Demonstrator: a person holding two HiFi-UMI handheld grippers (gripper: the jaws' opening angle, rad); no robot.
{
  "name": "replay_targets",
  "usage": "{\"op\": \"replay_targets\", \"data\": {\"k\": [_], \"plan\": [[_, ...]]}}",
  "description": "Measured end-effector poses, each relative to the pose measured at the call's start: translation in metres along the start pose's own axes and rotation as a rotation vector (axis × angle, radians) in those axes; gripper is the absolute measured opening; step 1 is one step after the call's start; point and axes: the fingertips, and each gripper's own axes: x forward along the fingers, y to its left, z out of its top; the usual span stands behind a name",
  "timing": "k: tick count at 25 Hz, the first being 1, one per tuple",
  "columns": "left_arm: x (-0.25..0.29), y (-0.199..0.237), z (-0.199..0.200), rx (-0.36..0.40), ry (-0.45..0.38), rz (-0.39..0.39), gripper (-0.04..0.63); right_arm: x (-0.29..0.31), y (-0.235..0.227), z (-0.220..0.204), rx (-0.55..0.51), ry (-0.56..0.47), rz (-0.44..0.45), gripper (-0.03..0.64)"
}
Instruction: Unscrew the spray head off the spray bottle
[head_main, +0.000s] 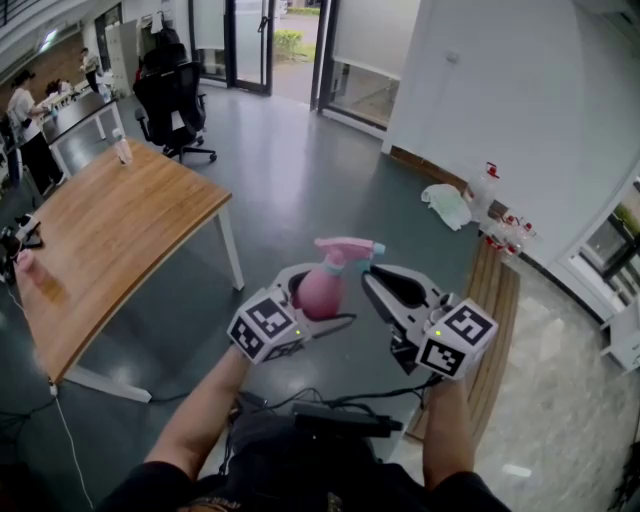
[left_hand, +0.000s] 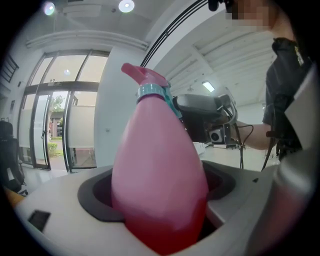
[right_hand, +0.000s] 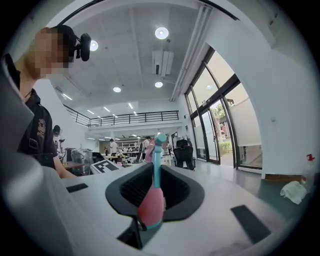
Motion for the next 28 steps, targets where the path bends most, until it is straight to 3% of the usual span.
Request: {"op": "replay_targets", "data": {"k": [6,20,28], "plan": [[-0.004,0.003,0.0,-0.011,-0.002,-0.009,0.445,0.005,0.002,0.002,-0.027,0.004,0.033,0.06],[0.003,0.021,0.001,0.0,0.02,0.14,0.445,-0.008,0.022,0.034,-0.04,-0.095,-0.038,0.06],[0.007,0.018,0.014,0.008,-0.012,0.163,0.445,0.018,0.035,0.012,-0.042,0.0,-0.05,0.06]]}}
